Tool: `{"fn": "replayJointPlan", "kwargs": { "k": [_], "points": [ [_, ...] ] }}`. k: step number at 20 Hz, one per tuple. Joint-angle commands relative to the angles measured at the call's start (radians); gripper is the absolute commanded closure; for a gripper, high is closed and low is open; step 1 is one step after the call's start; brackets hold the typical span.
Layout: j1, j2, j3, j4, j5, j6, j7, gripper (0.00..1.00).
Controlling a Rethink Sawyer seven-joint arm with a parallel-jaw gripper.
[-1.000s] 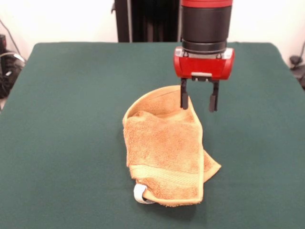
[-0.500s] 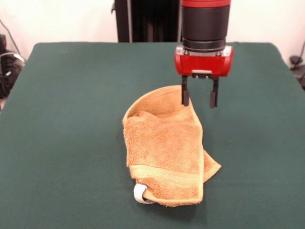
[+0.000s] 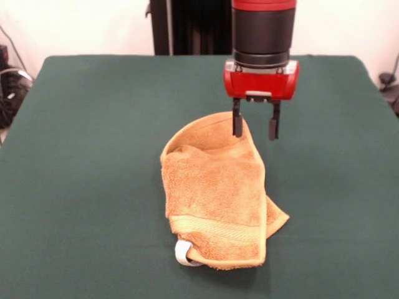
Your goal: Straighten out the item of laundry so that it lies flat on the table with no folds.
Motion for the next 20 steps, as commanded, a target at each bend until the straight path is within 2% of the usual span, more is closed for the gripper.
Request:
{"fn": "replayJointPlan", "kwargs": {
  "k": [1,10,20],
  "points": [
    [-0.013,0.069,0.026,0.083,-0.006,-0.050,0.006,0.00],
    [-0.023,0.057,0.030,0.095,-0.016,-0.040,-0.006,0.00],
    [0.040,0.057,-0.003,0.057,-0.041,-0.033,0.005,0.00]
  ]
}}
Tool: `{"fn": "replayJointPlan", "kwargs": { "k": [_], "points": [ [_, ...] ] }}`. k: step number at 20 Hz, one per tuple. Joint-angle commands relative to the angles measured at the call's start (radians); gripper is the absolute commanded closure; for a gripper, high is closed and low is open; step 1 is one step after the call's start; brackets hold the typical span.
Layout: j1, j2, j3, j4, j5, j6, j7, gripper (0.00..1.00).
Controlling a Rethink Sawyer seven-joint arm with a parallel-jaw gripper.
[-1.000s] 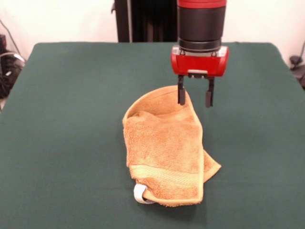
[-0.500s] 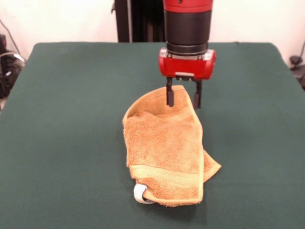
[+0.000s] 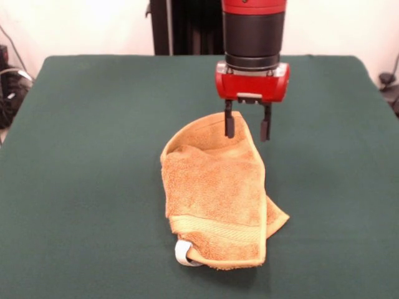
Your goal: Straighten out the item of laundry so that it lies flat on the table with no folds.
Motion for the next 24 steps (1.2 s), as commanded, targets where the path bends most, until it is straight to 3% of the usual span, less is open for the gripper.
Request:
{"fn": "replayJointPlan", "kwargs": {
  "k": [1,15,24],
  "points": [
    [0.053,0.048,0.001,0.052,-0.035,-0.027,0.002,0.00],
    [0.036,0.032,-0.015,0.155,-0.022,-0.142,0.062,0.00],
    [0.071,0.024,-0.089,0.209,-0.023,-0.230,0.090,0.00]
  ]
}}
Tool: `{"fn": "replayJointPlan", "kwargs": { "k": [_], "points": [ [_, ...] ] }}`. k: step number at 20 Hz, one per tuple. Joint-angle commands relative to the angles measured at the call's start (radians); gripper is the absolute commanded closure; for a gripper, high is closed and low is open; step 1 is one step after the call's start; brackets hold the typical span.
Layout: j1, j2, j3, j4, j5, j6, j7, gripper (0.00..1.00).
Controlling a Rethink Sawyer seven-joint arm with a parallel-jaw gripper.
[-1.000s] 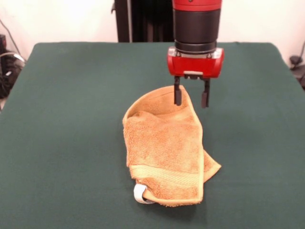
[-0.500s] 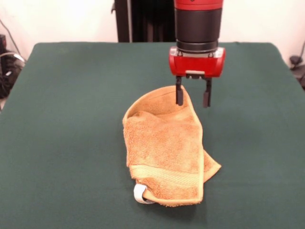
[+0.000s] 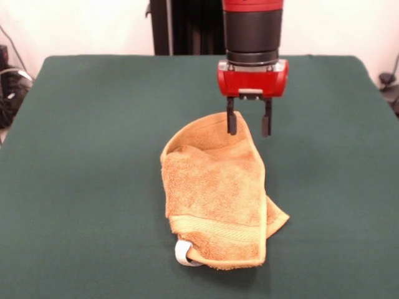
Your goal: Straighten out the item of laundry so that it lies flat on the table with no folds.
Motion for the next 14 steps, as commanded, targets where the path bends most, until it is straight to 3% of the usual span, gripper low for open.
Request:
{"fn": "replayJointPlan", "kwargs": {
  "k": [1,8,14],
  "points": [
    [0.058,0.031,-0.038,0.123,-0.019,-0.074,0.089,0.00],
    [0.061,0.030,-0.036,0.111,-0.001,-0.047,0.058,0.00],
    [0.067,0.081,-0.028,0.034,-0.024,-0.017,0.005,0.00]
  ]
}}
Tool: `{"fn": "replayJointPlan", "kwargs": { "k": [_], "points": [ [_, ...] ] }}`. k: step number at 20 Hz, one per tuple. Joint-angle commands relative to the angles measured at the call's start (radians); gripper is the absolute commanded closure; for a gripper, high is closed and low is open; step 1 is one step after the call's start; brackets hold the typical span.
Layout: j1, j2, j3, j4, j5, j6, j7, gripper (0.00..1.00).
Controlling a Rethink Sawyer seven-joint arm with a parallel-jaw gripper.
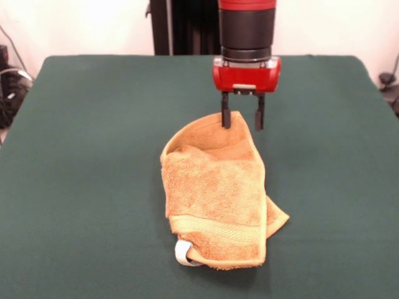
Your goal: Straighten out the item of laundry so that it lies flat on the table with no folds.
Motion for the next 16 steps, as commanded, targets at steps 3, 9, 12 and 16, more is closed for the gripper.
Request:
{"fn": "replayJointPlan", "kwargs": {
  "k": [3,9,12,16],
  "points": [
    [0.048,0.100,0.018,-0.028,-0.035,0.015,-0.007,0.00],
    [0.051,0.159,0.016,-0.083,-0.051,-0.004,-0.022,0.00],
    [0.055,0.183,0.010,-0.090,-0.036,-0.029,0.006,0.00],
    [0.039,0.192,0.025,-0.090,-0.040,-0.057,0.004,0.00]
  ]
}}
